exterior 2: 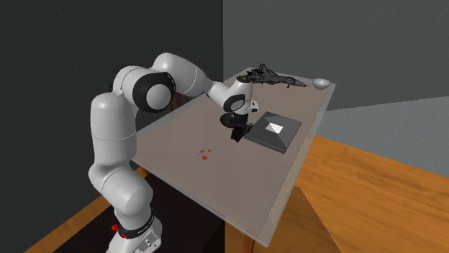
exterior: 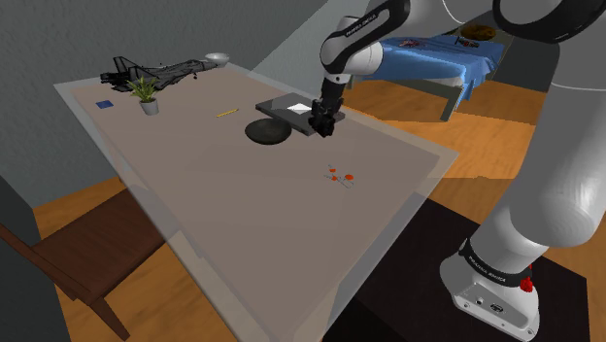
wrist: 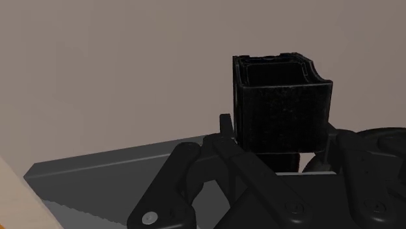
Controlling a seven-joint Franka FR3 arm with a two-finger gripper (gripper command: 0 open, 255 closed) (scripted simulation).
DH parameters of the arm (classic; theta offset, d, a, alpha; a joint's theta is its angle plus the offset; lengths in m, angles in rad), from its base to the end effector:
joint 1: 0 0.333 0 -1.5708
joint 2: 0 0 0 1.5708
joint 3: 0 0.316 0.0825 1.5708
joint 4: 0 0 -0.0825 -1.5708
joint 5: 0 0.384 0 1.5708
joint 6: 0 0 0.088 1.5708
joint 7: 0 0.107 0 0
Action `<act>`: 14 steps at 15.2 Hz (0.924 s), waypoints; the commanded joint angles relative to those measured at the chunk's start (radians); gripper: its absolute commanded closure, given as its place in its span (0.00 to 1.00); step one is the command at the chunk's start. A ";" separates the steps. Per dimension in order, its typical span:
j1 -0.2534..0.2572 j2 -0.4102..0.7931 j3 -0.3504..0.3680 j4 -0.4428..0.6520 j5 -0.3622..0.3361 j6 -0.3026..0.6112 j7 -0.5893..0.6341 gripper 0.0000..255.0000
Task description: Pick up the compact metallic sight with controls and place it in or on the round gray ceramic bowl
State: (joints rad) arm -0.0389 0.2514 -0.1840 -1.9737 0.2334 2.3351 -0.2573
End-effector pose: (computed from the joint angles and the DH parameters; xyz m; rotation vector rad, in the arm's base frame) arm 0.5995 -0.1274 0.3563 -3.0283 0.1657 -0.2198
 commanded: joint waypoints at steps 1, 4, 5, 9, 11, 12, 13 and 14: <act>0.001 -0.014 -0.003 0.010 -0.007 -0.023 0.006 1.00; 0.002 -0.033 -0.006 0.026 -0.018 -0.058 0.016 1.00; 0.003 -0.039 -0.006 0.032 -0.021 -0.069 0.020 1.00; 0.004 -0.062 -0.009 0.058 -0.033 -0.116 0.032 1.00; 0.004 -0.072 -0.011 0.073 -0.038 -0.140 0.038 1.00; 0.004 -0.073 -0.011 0.075 -0.039 -0.144 0.039 1.00; 0.013 -0.049 -0.004 0.107 -0.039 -0.151 0.056 1.00; 0.021 -0.024 0.003 0.141 -0.038 -0.158 0.073 1.00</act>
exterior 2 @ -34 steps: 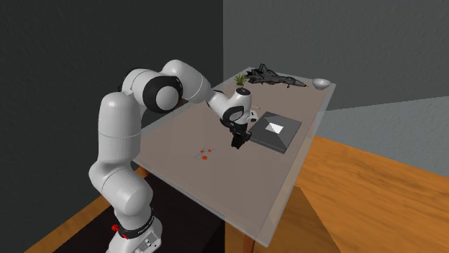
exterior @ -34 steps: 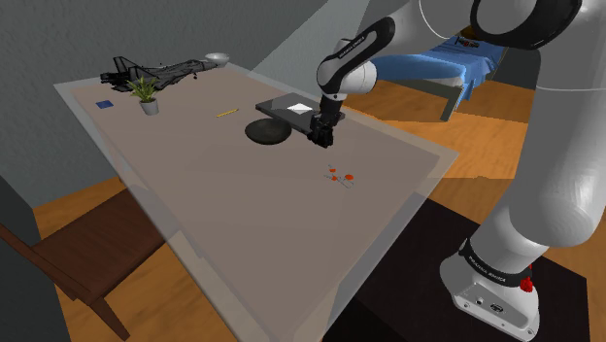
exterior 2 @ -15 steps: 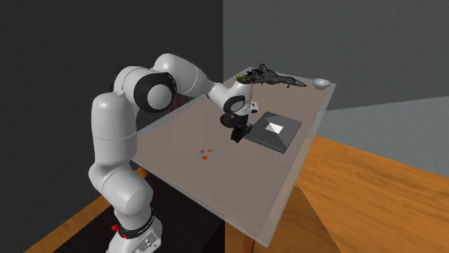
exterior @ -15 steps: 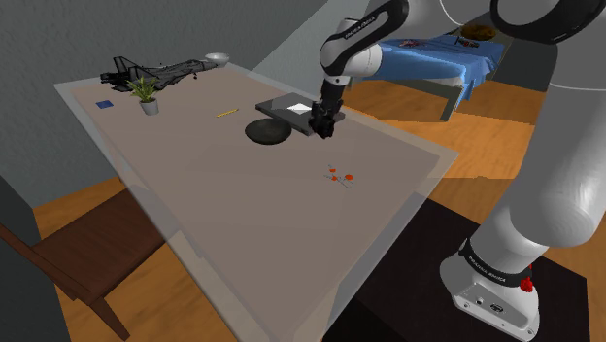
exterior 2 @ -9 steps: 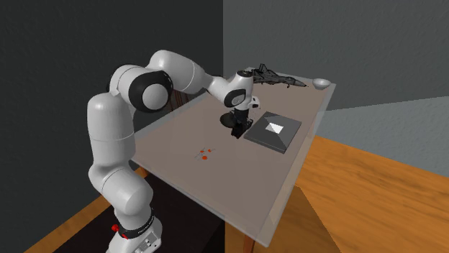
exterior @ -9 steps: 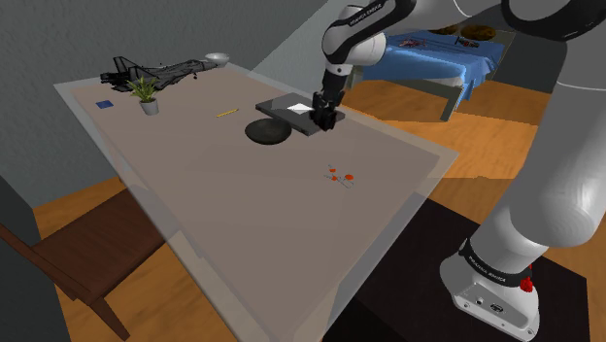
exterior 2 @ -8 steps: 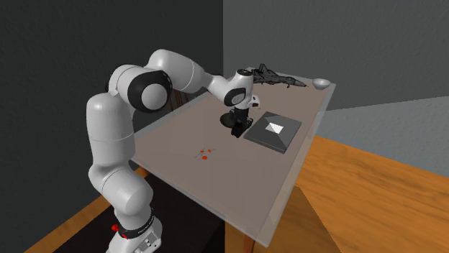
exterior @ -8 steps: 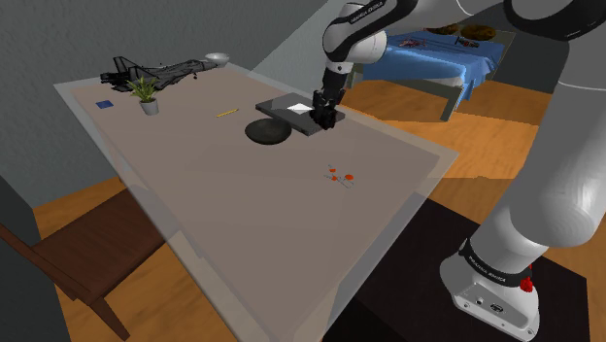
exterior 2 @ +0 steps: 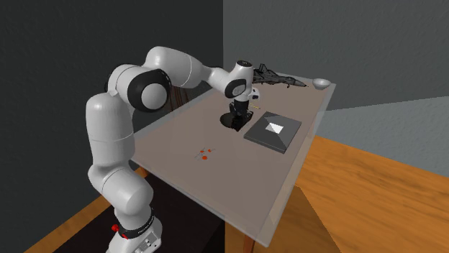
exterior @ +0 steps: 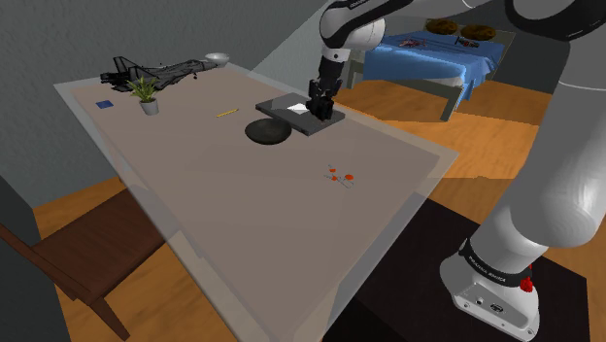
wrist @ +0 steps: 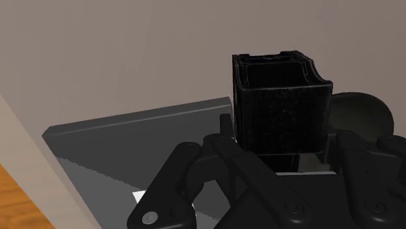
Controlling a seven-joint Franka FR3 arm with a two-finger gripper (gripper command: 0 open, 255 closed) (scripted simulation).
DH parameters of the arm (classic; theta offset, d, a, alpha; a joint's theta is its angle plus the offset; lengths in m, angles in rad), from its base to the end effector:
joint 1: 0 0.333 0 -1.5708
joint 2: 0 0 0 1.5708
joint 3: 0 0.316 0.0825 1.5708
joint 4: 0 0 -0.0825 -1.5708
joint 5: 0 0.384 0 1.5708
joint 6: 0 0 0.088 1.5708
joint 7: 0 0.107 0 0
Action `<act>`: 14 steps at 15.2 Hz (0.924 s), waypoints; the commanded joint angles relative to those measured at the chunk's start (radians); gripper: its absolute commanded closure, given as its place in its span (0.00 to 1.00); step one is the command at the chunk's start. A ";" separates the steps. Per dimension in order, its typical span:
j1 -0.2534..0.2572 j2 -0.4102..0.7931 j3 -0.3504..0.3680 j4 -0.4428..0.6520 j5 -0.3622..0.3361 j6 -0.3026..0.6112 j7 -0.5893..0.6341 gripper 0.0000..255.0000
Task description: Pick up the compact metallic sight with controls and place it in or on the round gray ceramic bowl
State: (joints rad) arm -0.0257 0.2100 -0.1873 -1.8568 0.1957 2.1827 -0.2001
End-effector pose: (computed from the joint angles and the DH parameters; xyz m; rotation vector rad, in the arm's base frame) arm 0.6120 -0.1189 0.4211 -3.0285 0.1659 -0.2196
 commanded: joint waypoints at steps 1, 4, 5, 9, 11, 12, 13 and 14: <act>0.016 0.042 0.012 0.060 -0.001 -0.014 0.033 1.00; 0.040 0.123 0.029 0.176 -0.002 -0.044 0.084 1.00; 0.048 0.152 0.034 0.219 -0.003 -0.056 0.100 1.00; 0.076 0.280 0.051 0.413 -0.007 -0.117 0.165 1.00; 0.088 0.353 0.058 0.531 -0.009 -0.157 0.197 1.00; 0.094 0.394 0.061 0.596 -0.010 -0.181 0.213 1.00; 0.099 0.441 0.065 0.674 -0.012 -0.209 0.231 1.00; 0.099 0.443 0.065 0.663 -0.011 -0.197 0.229 1.00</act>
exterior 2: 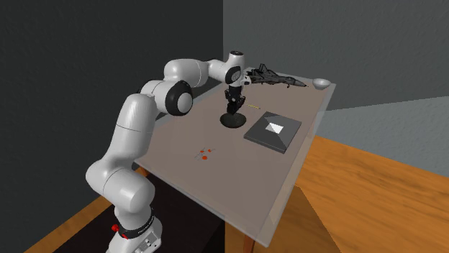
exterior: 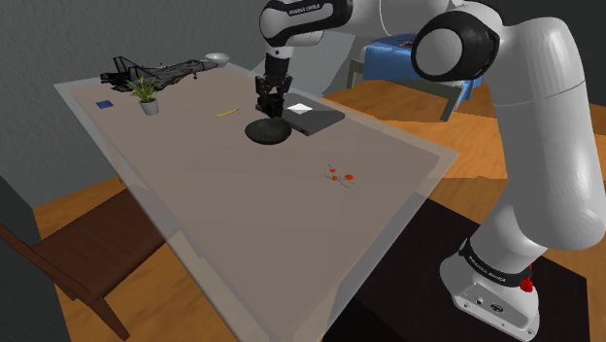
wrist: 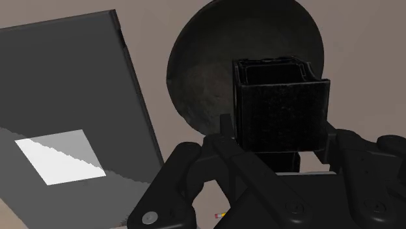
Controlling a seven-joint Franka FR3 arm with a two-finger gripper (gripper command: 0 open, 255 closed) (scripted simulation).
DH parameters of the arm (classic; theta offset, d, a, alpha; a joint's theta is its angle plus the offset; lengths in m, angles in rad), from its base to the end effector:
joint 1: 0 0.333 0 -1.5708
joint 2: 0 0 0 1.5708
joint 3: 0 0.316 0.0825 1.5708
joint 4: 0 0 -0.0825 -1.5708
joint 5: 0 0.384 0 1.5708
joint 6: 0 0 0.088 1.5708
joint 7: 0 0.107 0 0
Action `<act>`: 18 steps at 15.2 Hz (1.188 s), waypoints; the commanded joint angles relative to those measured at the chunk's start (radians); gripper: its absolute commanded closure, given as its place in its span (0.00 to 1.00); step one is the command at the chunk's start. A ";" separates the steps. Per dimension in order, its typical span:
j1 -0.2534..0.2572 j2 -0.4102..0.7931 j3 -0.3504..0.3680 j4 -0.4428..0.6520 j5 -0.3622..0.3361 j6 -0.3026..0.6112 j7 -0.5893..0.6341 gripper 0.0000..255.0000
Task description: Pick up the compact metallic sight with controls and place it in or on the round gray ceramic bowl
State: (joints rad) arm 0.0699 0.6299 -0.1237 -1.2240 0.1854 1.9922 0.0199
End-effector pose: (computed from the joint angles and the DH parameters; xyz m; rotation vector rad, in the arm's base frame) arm 0.7467 -0.0048 0.4205 -3.0284 0.1648 -0.2192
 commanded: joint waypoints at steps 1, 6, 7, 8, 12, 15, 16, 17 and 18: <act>0.004 0.024 0.002 0.020 0.000 0.006 0.007 1.00; 0.006 0.037 0.004 -0.027 0.005 0.065 -0.001 1.00; 0.006 0.040 0.005 -0.036 0.006 0.076 -0.002 1.00; 0.006 0.043 0.005 -0.043 0.007 0.087 -0.004 1.00; 0.006 0.062 0.008 -0.075 0.012 0.137 -0.011 1.00; 0.006 0.062 0.008 -0.075 0.012 0.137 -0.011 1.00; 0.006 0.062 0.008 -0.075 0.012 0.137 -0.011 1.00; 0.006 0.062 0.008 -0.075 0.012 0.137 -0.011 1.00; 0.006 0.062 0.008 -0.075 0.012 0.137 -0.011 1.00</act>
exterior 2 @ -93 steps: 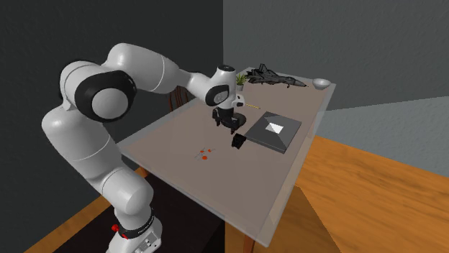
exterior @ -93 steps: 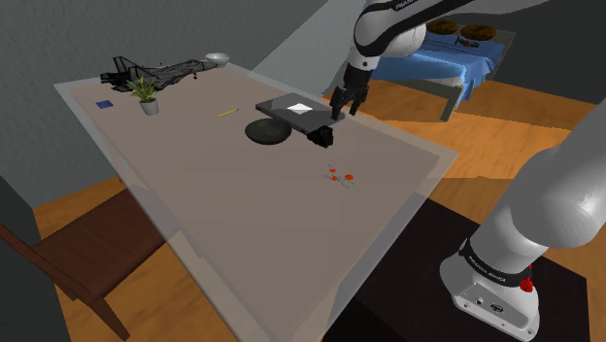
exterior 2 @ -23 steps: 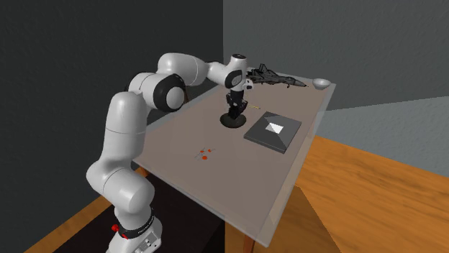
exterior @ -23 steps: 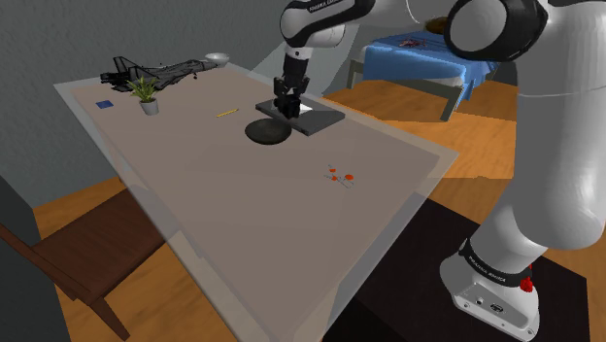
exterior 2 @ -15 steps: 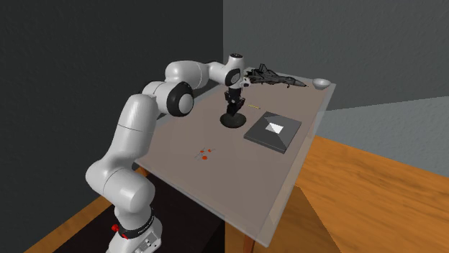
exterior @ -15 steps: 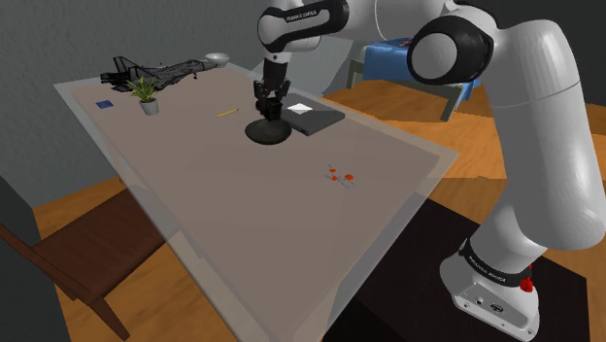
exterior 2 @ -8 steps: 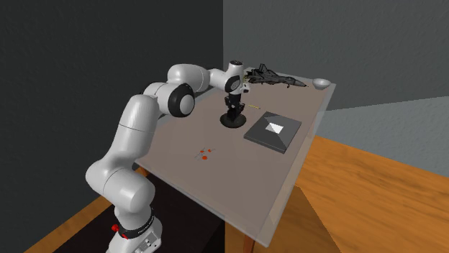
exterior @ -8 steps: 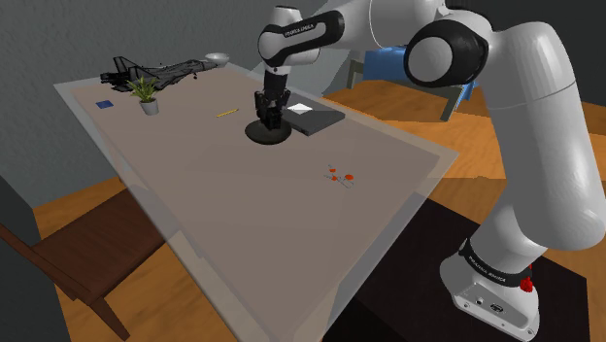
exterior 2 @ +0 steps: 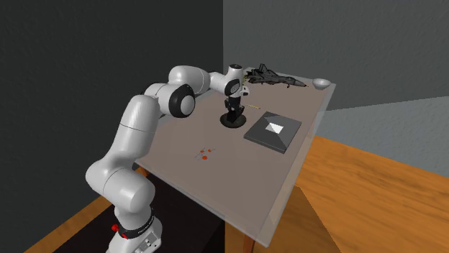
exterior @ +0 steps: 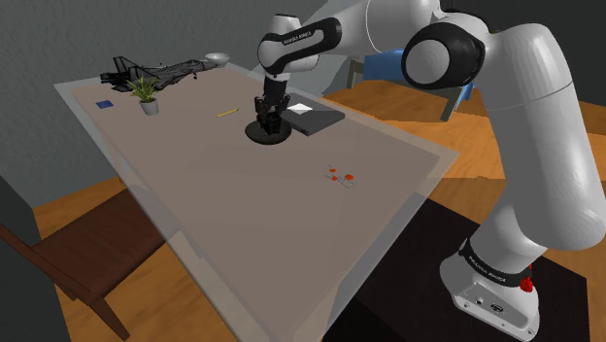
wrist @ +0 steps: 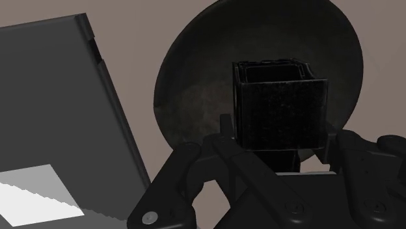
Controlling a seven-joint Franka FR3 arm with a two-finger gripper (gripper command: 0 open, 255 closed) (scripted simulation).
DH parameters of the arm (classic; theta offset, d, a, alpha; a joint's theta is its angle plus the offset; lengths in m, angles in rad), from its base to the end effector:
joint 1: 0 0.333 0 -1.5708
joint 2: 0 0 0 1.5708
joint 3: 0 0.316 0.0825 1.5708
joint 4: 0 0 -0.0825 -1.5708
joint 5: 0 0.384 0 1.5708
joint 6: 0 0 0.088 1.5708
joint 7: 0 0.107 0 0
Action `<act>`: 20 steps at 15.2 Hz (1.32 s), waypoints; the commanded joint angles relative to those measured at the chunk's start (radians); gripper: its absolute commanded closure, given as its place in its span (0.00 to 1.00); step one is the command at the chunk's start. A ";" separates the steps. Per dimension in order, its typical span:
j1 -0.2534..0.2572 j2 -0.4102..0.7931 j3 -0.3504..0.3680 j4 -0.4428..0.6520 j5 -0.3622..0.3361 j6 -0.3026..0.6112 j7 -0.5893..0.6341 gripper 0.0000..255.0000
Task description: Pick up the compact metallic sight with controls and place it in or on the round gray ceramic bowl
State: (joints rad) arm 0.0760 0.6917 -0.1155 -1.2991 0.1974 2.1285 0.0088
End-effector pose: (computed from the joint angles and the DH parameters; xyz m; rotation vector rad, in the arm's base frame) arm 0.7516 0.0002 0.3512 -3.0284 0.1657 -0.2188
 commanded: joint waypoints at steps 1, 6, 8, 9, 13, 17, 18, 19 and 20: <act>0.000 0.000 0.000 0.000 0.000 0.000 0.000 1.00; 0.000 0.000 0.000 0.000 0.000 0.000 0.000 0.00; 0.000 0.000 0.000 0.000 0.000 0.000 0.000 0.00; -0.001 -0.018 -0.002 0.003 -0.002 -0.021 0.001 0.00; -0.003 -0.064 -0.007 0.020 -0.009 -0.084 0.005 0.00; -0.003 -0.064 -0.007 0.020 -0.009 -0.084 0.005 0.00; -0.003 -0.064 -0.007 0.020 -0.009 -0.084 0.005 0.00; -0.003 -0.064 -0.007 0.020 -0.009 -0.084 0.005 0.00; -0.003 -0.064 -0.007 0.020 -0.009 -0.084 0.005 0.00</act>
